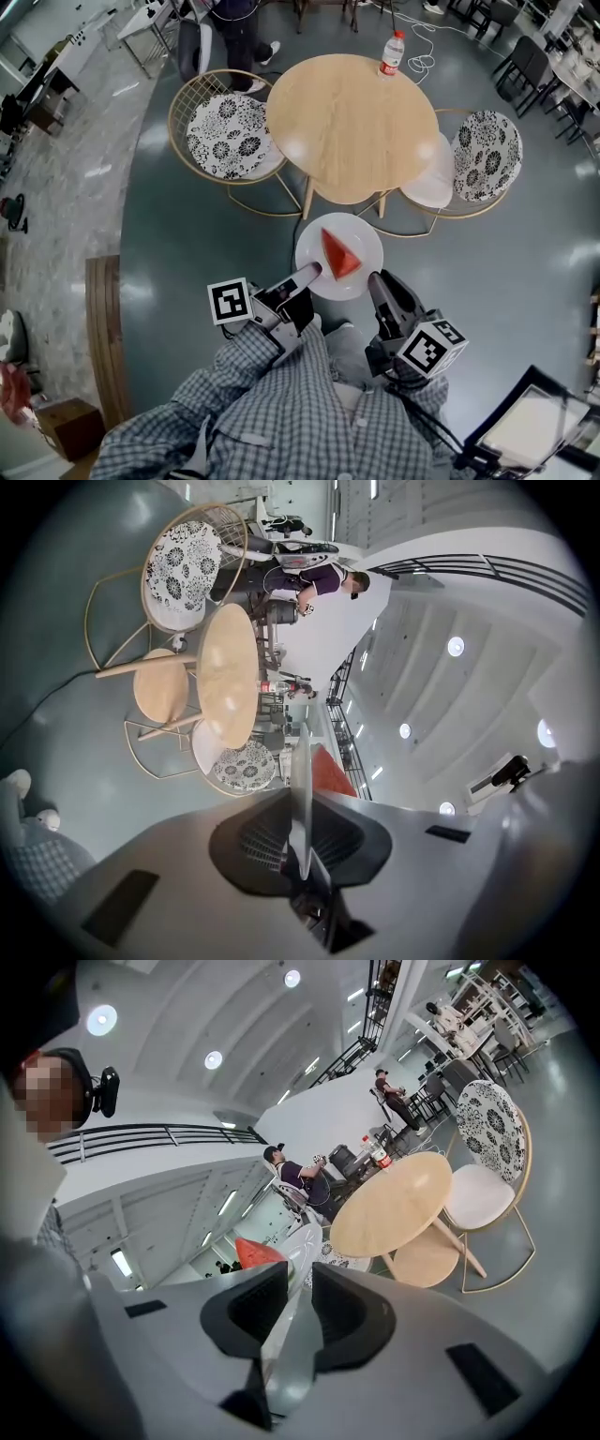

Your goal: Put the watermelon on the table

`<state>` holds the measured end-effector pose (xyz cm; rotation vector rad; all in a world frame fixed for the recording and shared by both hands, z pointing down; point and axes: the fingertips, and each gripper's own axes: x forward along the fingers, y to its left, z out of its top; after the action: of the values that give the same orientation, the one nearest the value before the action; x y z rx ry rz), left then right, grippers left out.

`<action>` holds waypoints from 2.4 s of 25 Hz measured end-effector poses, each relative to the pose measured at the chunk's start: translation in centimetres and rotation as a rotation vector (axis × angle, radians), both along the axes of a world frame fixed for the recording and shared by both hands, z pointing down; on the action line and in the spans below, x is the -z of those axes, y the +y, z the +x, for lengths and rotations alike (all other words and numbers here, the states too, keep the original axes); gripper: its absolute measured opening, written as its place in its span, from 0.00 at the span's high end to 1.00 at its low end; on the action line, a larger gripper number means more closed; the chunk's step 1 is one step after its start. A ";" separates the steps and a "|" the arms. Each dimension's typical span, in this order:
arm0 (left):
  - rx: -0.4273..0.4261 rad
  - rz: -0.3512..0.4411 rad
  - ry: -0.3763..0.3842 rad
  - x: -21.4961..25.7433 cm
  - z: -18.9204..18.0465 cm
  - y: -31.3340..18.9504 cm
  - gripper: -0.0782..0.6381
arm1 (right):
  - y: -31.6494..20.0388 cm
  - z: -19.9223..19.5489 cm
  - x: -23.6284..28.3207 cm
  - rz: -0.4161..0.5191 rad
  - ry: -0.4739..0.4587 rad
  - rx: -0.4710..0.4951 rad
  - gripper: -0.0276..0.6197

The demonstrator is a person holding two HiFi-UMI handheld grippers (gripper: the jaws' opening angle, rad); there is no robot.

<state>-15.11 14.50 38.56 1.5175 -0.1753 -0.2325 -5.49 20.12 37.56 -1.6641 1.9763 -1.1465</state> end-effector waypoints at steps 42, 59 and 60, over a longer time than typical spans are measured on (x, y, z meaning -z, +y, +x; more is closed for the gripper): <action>0.057 0.000 0.009 -0.9 5.3 -6.3 0.85 | -6.8 5.7 -0.8 0.040 -0.029 0.028 0.83; 0.209 -0.011 0.012 -0.1 13.2 -11.7 0.85 | -13.9 14.2 0.2 0.063 -0.050 0.189 0.83; 0.216 -0.012 0.015 0.0 13.5 -11.8 0.85 | -14.2 14.5 0.4 0.064 -0.047 0.199 0.83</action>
<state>-1.65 2.68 38.58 1.4848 -0.3287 -0.4137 9.03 5.95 37.17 -1.4214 2.1632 -1.1646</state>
